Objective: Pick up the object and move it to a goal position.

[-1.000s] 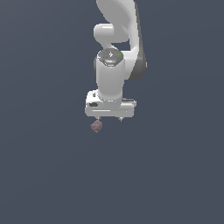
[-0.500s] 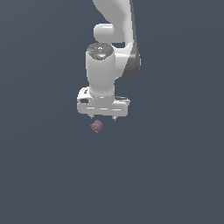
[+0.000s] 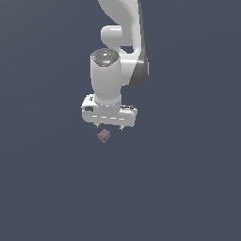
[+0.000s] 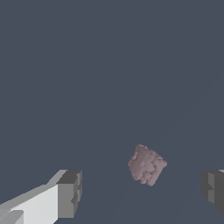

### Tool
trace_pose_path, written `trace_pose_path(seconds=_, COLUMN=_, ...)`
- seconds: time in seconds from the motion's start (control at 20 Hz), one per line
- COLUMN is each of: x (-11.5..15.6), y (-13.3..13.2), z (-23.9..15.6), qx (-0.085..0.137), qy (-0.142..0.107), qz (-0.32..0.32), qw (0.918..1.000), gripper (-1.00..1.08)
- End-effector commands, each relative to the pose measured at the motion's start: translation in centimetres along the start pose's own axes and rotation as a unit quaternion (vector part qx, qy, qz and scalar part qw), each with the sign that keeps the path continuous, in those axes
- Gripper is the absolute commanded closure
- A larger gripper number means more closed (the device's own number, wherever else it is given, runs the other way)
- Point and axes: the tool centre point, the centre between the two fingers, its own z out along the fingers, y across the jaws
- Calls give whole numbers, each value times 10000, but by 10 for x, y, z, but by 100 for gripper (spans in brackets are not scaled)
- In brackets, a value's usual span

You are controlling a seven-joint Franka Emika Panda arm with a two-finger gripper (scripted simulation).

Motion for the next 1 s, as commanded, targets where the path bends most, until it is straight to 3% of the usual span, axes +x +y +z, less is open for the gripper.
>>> trace_pose_path(seconds=0.0, x=-3, y=3, z=7, qx=12, qy=-22, qz=178, qw=9998, gripper=-92)
trace_pose_path(seconds=0.35, x=-18, y=16, z=38, qx=50, qy=-113, qz=1018, qw=9947, gripper=-92)
trace_pose_path(seconds=0.95, x=-48, y=41, z=87, qx=37, qy=-258, qz=2480, qw=9684, gripper=-92)
